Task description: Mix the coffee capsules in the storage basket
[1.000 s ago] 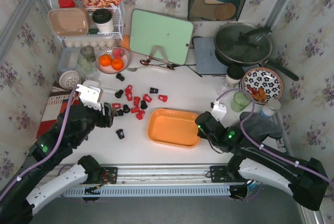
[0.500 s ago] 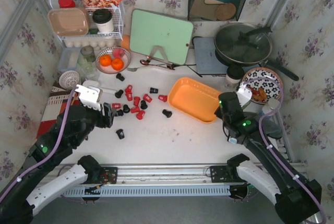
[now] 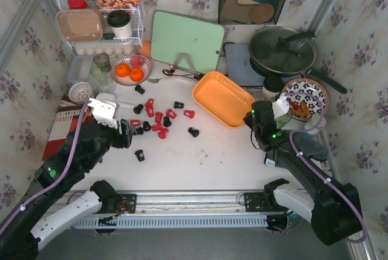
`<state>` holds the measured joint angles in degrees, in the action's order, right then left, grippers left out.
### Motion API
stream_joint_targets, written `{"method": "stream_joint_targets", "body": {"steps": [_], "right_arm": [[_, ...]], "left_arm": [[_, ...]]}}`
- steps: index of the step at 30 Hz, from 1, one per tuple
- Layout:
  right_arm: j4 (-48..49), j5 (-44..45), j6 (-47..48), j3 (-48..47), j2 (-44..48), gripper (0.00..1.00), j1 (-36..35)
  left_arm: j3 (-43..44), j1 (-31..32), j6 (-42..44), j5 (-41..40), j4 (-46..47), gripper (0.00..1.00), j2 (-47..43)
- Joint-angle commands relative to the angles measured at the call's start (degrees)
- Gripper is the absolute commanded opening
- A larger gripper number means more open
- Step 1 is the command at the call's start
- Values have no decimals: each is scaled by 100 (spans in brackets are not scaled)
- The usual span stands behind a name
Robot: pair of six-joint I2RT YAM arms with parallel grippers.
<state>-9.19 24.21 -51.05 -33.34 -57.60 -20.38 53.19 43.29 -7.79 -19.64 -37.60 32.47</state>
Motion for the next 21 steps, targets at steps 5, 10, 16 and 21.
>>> {"method": "stream_joint_targets", "body": {"steps": [5, 10, 16, 21], "right_arm": [[895, 117, -675, -159, -769, 0, 4], [898, -1, -1097, -302, -1409, 0, 8], [353, 160, -1718, -663, -1976, 0, -1], [279, 30, -1562, -912, -2316, 2, -1]], "left_arm": [[-5, -35, 15, 125, 167, 64, 86], [-10, -79, 12, 155, 166, 64, 97], [-17, -114, 6, 183, 184, 64, 121], [-8, -168, 6, 254, 192, 64, 171]]}}
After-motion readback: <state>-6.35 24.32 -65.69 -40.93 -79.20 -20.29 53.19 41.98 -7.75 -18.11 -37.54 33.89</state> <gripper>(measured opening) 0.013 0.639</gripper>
